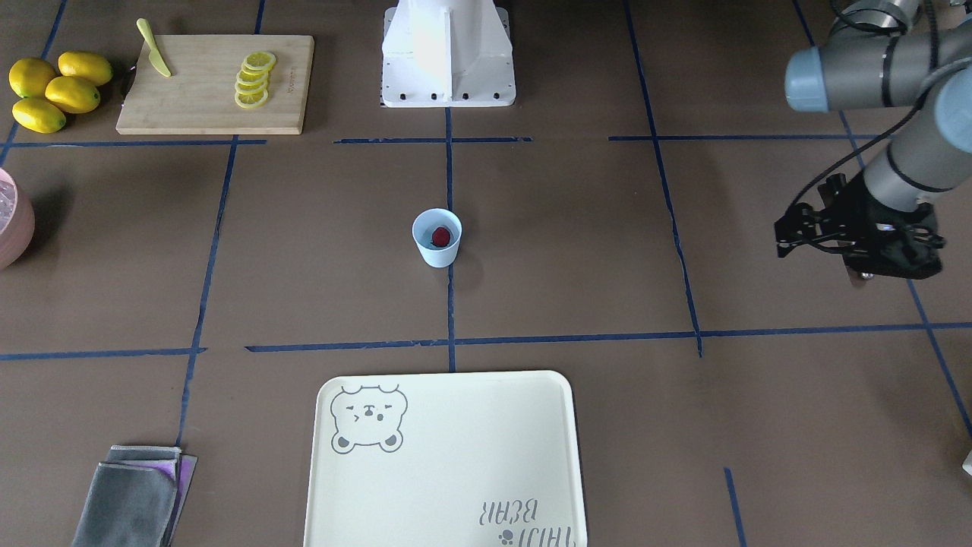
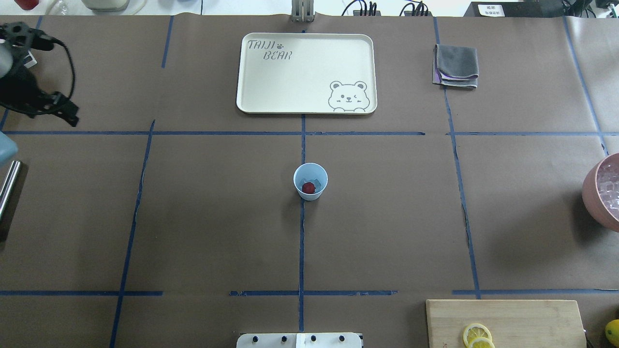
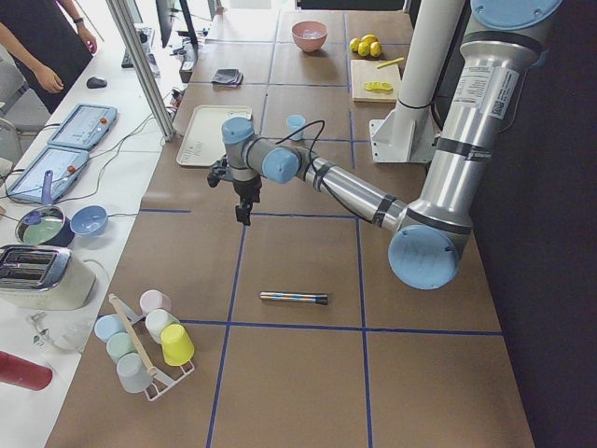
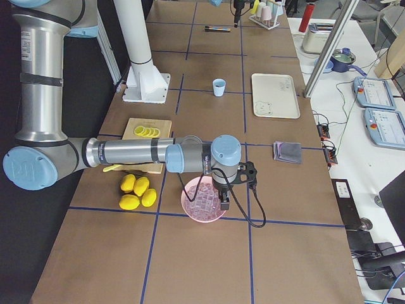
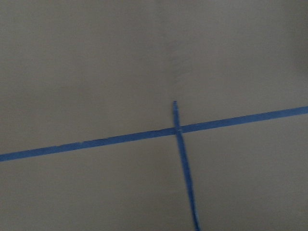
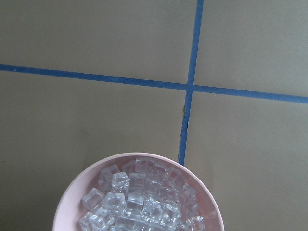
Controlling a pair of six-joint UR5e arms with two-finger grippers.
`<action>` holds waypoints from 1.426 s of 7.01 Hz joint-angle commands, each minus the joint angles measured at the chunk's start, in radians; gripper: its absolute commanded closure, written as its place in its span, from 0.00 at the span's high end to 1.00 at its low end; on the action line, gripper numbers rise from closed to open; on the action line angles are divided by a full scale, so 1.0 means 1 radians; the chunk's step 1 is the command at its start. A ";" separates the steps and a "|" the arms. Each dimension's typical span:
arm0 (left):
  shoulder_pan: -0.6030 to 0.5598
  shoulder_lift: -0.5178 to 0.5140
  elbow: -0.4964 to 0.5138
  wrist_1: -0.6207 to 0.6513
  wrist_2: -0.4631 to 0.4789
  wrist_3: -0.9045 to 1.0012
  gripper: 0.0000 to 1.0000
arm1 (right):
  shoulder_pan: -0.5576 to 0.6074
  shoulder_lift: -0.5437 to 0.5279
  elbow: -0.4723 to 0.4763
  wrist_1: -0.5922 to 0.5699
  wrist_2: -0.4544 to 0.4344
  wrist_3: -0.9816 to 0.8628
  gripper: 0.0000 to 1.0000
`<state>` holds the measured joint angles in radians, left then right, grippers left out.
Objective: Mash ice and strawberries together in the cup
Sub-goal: 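Move the empty left gripper back to the metal pestle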
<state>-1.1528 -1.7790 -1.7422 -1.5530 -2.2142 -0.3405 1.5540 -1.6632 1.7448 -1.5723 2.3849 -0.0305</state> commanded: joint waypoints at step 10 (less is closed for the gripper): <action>0.038 0.199 0.336 -0.636 0.001 -0.302 1.00 | 0.003 0.017 -0.002 0.005 0.002 0.029 0.99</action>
<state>-1.1396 -1.5993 -1.4058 -2.1740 -2.2319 -0.6350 1.5570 -1.6460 1.7426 -1.5679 2.3869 -0.0014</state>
